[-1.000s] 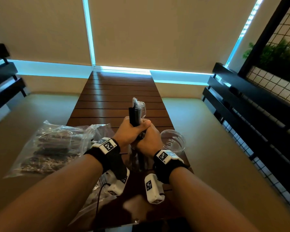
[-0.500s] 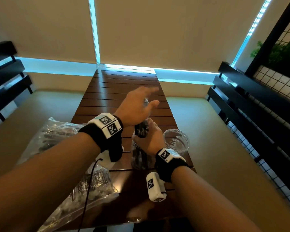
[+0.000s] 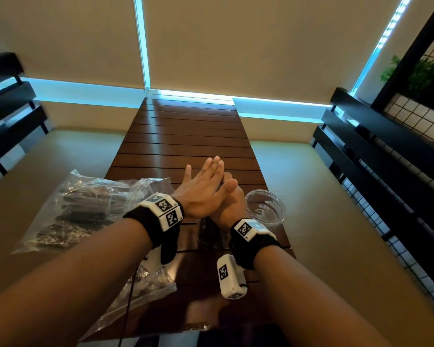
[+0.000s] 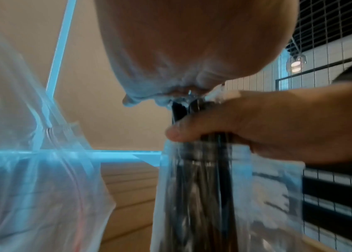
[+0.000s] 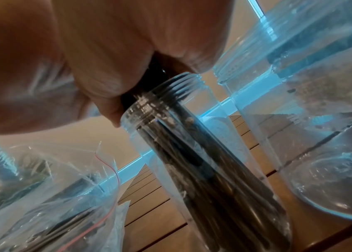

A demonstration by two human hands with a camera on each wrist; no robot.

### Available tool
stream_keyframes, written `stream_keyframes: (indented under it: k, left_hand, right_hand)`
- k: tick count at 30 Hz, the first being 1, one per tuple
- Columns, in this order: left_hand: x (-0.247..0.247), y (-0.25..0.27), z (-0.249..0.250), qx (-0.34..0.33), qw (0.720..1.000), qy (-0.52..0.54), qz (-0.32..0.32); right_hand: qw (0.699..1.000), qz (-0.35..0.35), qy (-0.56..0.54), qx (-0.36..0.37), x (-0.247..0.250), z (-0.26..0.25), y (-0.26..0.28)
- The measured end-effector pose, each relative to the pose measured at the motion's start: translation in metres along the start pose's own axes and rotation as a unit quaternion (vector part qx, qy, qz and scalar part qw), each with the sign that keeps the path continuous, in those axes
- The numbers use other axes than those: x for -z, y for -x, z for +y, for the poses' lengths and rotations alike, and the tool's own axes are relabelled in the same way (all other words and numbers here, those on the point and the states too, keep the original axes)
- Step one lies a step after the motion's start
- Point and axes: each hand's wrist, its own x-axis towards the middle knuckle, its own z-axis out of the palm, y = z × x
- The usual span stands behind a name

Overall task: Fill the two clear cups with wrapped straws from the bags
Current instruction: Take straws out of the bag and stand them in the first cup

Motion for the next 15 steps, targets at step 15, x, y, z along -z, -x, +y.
stream_keyframes:
  k: [15]
  left_hand:
    - [0.088, 0.046, -0.029, 0.075, 0.968, 0.013, 0.241]
  right_hand:
    - [0.979, 0.131, 0.156, 0.027, 0.039, -0.059, -0.004]
